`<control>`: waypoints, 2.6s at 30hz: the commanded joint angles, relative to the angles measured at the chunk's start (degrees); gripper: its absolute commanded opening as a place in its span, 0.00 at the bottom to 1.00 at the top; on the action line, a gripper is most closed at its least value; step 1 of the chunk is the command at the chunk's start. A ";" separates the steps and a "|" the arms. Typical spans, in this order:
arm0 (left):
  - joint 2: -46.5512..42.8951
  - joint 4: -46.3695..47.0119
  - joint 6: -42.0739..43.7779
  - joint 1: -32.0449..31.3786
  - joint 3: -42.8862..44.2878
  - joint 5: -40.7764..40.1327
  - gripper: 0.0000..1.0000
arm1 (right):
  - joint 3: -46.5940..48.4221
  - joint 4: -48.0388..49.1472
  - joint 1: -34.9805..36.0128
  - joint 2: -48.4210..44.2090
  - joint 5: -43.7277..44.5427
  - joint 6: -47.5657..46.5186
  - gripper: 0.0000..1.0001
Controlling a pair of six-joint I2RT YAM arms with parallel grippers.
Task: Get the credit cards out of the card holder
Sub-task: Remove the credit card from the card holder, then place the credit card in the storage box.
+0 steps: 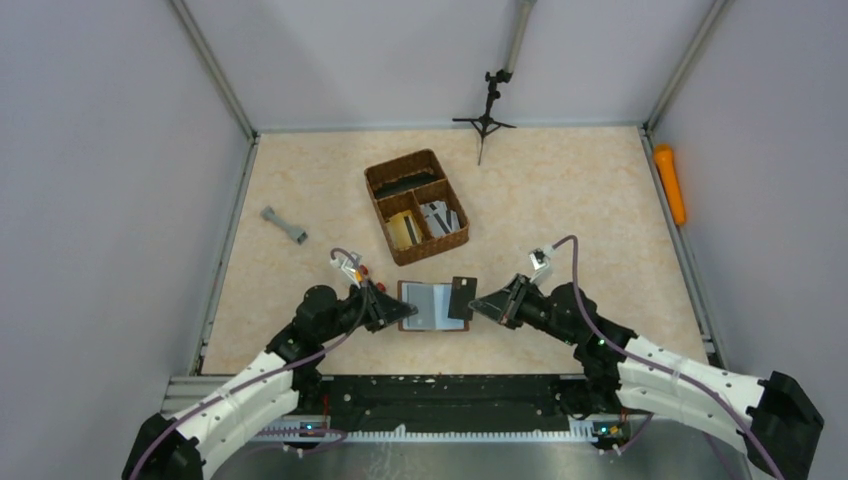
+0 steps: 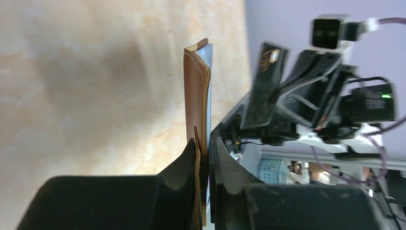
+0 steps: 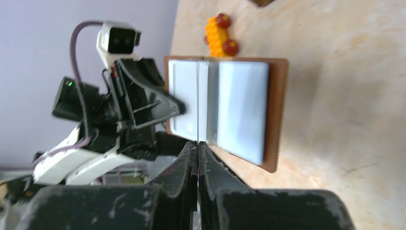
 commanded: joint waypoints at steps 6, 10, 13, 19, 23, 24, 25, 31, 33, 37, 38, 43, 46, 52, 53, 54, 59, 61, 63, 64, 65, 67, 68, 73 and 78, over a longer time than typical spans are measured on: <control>3.52 -10.68 7.17 0.07 2.80 -3.46 0.00 | 10.70 -3.85 -0.56 3.48 19.12 -2.46 0.00; 4.59 -10.37 8.01 0.02 2.74 -2.81 0.00 | 17.97 -5.84 -0.63 12.96 26.09 1.75 0.00; 4.32 -11.67 9.14 0.00 2.98 -2.93 0.00 | 24.45 -7.36 -0.62 21.76 31.08 5.51 0.00; 4.00 -14.19 12.44 0.05 3.77 -3.91 0.00 | 36.32 -4.15 -0.69 35.78 38.57 11.76 0.00; 4.55 -16.29 14.54 0.05 4.69 -4.50 0.00 | 40.13 4.59 -1.27 43.50 45.32 14.73 0.00; 4.71 -16.71 14.92 0.14 4.95 -4.64 0.00 | 41.65 5.48 -1.50 45.50 46.24 15.28 0.00; 4.92 -16.92 15.40 0.13 5.09 -4.73 0.00 | 43.26 5.72 -1.78 47.87 46.60 16.35 0.00; 6.14 -18.50 17.56 0.19 5.42 -4.78 0.00 | 52.13 14.11 -3.55 61.74 42.87 16.70 0.00; 6.55 -19.08 18.23 0.26 5.47 -4.76 0.00 | 55.17 16.50 -3.90 65.65 41.83 16.60 0.00; 7.13 -18.60 18.40 0.22 4.91 -4.79 0.00 | 59.51 23.32 -4.45 72.48 40.73 14.76 0.00; 7.26 -18.31 18.36 0.26 4.79 -4.56 0.00 | 60.42 24.94 -4.52 74.01 40.65 14.26 0.00; 8.28 -17.74 18.46 0.43 5.06 -3.91 0.00 | 64.78 28.37 -4.94 79.89 40.97 14.76 0.00; 8.81 -17.65 18.45 0.36 5.03 -3.77 0.00 | 67.23 28.33 -5.29 82.89 40.65 15.65 0.00; 9.96 -16.23 18.42 0.60 4.94 -3.45 0.00 | 67.82 34.21 -5.48 87.09 41.52 16.60 0.00; 10.11 -15.95 18.31 0.60 4.90 -3.38 0.00 | 67.79 34.43 -5.55 87.54 41.83 17.09 0.00; 10.22 -15.82 18.26 0.59 4.88 -3.29 0.00 | 67.72 34.22 -5.56 87.85 42.23 17.86 0.00; 9.92 -15.62 17.96 0.61 4.48 -3.24 0.00 | 68.00 34.00 -5.55 90.13 42.69 20.90 0.00; 9.63 -15.71 18.05 0.63 4.44 -3.16 0.00 | 68.29 34.25 -5.56 90.75 42.43 20.97 0.00; 9.28 -16.09 17.98 0.65 4.38 -3.24 0.00 | 68.59 33.78 -5.56 91.09 42.22 21.63 0.00; 9.11 -16.14 17.92 0.67 4.36 -3.20 0.00 | 68.76 33.37 -5.56 91.21 42.10 22.02 0.00; 8.89 -16.16 17.76 0.63 4.25 -3.09 0.00 | 68.96 33.42 -5.56 91.31 41.92 22.07 0.00; 8.42 -16.23 17.56 0.65 4.18 -2.92 0.00 | 69.24 33.69 -5.51 91.50 41.86 21.87 0.12; 8.11 -16.31 17.55 0.67 4.21 -2.91 0.00 | 69.31 33.72 -5.53 91.51 41.93 22.06 0.19; 7.01 -16.95 17.54 0.75 4.16 -3.01 0.00 | 69.63 33.36 -5.50 91.38 42.44 21.90 0.28; 6.32 -16.95 17.31 0.87 4.28 -2.59 0.00 | 67.65 35.28 -5.56 89.49 42.61 21.42 0.30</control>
